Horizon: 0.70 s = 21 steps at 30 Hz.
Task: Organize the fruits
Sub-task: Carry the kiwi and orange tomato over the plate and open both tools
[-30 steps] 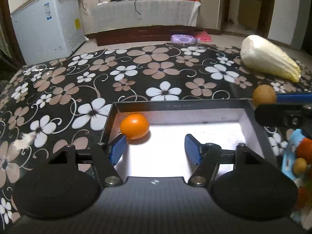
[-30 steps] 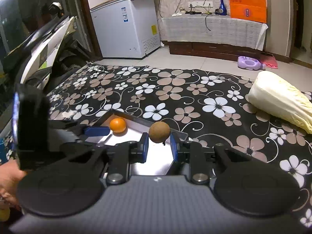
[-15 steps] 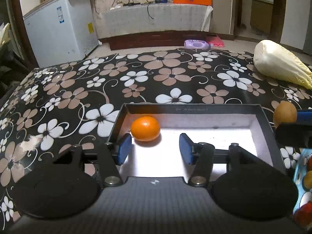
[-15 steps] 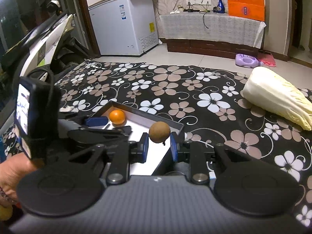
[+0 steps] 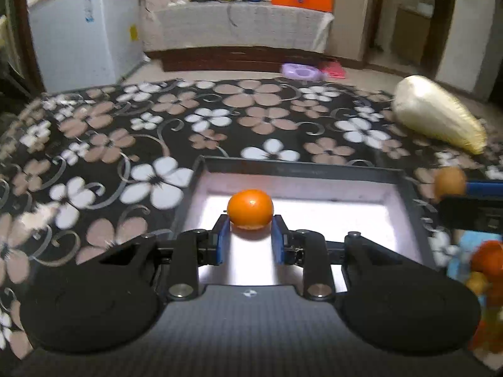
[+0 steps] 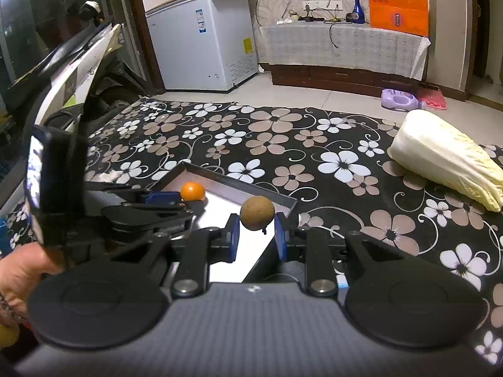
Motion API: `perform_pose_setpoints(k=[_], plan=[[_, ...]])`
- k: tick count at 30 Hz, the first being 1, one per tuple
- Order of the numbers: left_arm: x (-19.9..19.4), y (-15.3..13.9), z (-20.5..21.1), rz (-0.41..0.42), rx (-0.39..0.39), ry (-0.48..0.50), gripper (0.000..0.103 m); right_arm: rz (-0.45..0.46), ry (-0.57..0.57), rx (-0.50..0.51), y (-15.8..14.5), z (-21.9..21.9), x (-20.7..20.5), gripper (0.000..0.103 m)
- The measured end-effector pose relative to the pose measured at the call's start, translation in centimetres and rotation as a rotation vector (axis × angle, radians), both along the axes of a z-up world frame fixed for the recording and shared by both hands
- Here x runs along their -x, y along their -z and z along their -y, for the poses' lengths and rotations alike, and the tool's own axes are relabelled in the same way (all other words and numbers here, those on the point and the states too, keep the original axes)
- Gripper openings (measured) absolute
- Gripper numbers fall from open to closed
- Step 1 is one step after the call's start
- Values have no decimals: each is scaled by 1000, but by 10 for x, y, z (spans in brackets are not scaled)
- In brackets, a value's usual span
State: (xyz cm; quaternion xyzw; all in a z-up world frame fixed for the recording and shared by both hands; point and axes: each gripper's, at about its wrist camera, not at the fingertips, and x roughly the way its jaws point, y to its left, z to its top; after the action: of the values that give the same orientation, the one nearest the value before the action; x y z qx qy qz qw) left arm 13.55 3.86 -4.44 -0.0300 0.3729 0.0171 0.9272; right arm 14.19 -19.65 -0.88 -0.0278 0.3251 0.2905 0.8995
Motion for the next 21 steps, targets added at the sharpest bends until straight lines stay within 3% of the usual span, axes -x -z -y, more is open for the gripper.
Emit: perform_pose_setpoints(k=[8, 21], plan=[[26, -20, 15, 32, 6, 87, 33, 4, -9, -2, -2, 0, 2, 27], [43, -43, 25, 66, -6, 110, 33, 20, -14, 3, -9, 8, 15, 27]])
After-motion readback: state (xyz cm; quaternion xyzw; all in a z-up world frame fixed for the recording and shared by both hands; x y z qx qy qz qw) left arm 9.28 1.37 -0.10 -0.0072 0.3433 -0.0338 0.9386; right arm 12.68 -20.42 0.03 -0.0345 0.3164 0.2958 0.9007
